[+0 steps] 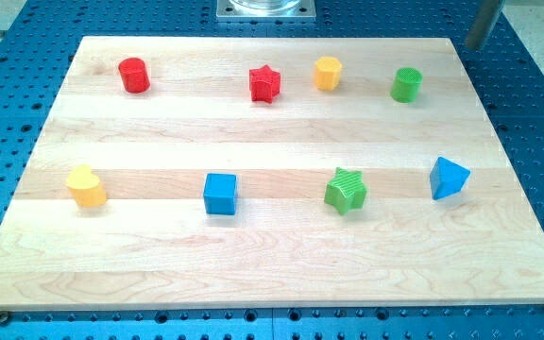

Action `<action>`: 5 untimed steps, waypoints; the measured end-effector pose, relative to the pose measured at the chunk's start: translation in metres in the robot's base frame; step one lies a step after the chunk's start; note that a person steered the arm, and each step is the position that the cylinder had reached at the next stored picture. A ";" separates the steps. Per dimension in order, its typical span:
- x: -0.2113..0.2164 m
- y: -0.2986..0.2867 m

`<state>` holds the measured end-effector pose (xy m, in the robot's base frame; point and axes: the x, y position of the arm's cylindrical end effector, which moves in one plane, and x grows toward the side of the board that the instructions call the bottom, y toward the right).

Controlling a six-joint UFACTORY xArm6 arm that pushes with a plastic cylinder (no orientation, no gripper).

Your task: Touch the hexagon

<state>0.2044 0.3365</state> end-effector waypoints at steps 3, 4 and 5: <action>0.008 -0.061; 0.010 -0.064; 0.028 -0.095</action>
<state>0.2321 0.2420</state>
